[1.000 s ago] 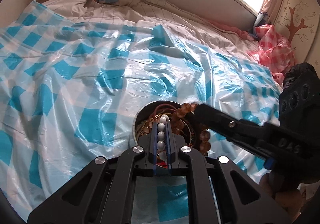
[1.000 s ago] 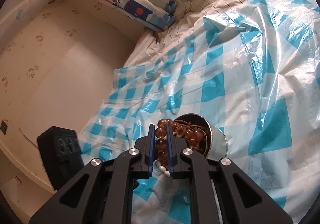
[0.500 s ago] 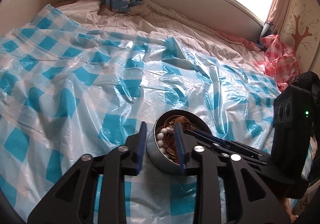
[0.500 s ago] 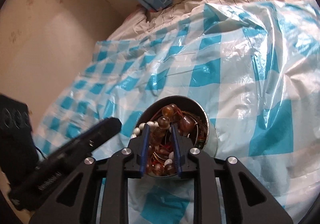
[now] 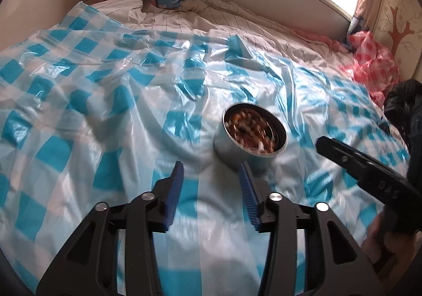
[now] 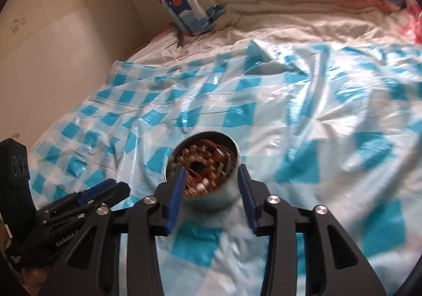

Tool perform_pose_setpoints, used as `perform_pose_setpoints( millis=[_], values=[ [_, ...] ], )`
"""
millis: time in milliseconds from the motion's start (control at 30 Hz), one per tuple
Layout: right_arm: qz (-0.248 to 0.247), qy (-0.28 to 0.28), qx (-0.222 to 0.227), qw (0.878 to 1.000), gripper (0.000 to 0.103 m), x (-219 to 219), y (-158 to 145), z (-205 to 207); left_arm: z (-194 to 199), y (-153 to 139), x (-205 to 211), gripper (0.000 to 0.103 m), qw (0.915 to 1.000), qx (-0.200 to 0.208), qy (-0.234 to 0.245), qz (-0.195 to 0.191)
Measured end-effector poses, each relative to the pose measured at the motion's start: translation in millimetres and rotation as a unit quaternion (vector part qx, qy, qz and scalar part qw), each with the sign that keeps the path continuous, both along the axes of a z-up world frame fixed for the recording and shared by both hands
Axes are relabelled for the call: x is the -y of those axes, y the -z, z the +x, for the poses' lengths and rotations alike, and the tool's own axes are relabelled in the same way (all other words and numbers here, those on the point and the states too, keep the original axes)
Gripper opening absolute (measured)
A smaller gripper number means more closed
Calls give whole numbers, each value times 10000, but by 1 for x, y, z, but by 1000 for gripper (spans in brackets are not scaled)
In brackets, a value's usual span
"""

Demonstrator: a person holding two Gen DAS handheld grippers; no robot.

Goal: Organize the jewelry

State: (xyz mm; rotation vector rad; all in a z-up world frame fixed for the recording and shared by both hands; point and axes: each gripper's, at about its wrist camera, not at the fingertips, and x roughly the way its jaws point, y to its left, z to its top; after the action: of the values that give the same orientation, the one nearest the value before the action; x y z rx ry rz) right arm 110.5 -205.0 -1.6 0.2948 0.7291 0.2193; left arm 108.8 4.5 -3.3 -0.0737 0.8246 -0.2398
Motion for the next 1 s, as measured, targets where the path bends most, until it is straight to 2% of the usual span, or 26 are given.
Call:
perform_pose_setpoints(
  millis=[233,467,567,700,1000],
  values=[
    [-289,426,-113,9986,45,9,-11,-64,-51,-10,6,52,9992,89,149,369],
    [-765,599,213,9950,49,-4,-29,-124,-91,-12,6,54,9990,147,125,391],
    [-778,592,249,9949,49,-11,-30,-139,-108,-17,8,54,9990,226,154,351],
    [-907,587,401,9933,49,-23,-31,-160,-127,-22,11,55,9977,432,194,492],
    [-896,662,482,9926,51,-20,-21,-176,-140,-15,3,63,9966,591,104,571]
  ],
)
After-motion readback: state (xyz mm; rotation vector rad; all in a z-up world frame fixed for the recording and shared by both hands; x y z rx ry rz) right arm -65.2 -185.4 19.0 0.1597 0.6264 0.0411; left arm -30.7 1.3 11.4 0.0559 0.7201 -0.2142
